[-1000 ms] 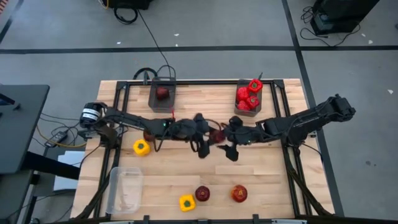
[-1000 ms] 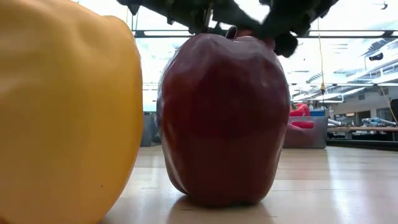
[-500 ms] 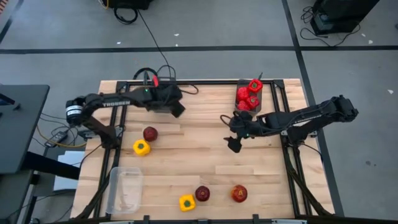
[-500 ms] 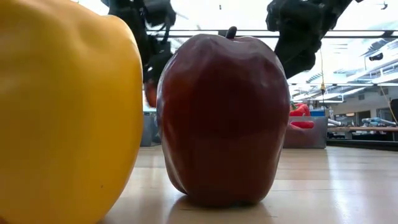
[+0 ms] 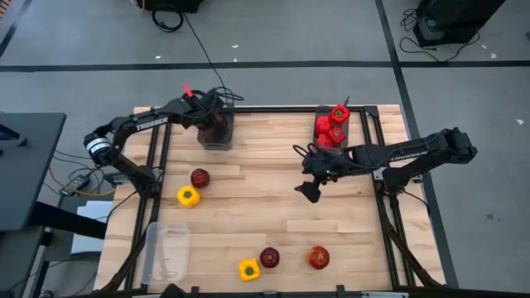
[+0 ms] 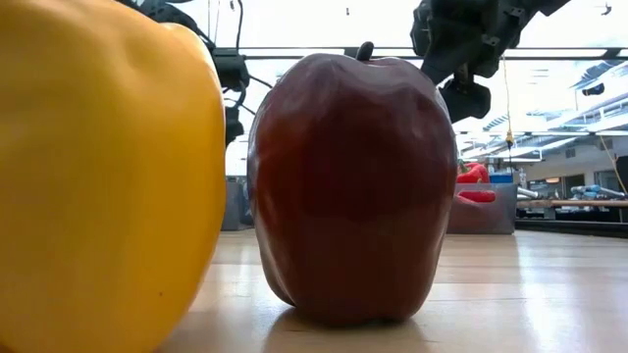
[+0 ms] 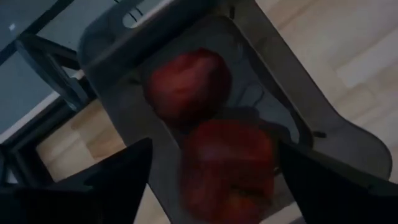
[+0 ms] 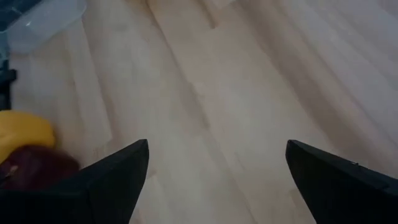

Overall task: Sort produce into baskets
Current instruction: Put the red apple into the top left black transparent bin

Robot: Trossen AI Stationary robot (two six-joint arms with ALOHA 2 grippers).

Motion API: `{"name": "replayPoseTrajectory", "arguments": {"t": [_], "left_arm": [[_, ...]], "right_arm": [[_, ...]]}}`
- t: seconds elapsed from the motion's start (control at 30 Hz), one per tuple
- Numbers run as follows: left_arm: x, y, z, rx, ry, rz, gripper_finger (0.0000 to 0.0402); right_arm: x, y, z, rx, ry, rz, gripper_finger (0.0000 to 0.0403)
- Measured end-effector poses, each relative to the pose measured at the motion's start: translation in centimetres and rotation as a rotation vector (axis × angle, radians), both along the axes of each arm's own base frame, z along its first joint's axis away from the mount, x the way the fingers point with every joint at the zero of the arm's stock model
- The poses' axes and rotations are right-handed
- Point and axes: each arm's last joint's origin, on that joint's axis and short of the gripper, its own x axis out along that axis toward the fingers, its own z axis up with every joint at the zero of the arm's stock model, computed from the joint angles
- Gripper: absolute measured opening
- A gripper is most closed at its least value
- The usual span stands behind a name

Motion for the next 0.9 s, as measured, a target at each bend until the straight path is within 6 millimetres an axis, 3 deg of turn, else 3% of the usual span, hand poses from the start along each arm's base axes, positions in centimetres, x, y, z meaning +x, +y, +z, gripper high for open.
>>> {"name": "replayPoseTrajectory", "arguments": {"t": [0.2,0.3,0.4,0.67,0.9], "left_arm": [[0.0,-0.1,0.2,-0.018,0.003,-0.013,0.0396],[1.2,-0.9,1.4,-0.018,-0.049,-0.042,0.0393],[3.1,-2.5,2.8,-0.014,-0.098,-0.177,0.0391],[7.8,-9.5,5.3,0.023,-0.264,-0.509,0.039],[9.9,-17.3,5.9,-0.009,-0.398,-0.682,0.039]], "right_arm": [[-0.3,0.6,0.6,0.065,0.056,0.076,0.0396],[-0.6,1.2,1.2,0.022,0.098,0.135,0.0396],[-0.8,2.3,1.9,-0.01,0.099,0.251,0.0396],[-2.0,6.8,2.1,0.053,0.093,0.665,0.0396],[-3.3,11.5,1.9,0.0,0.064,0.751,0.0398]]}}
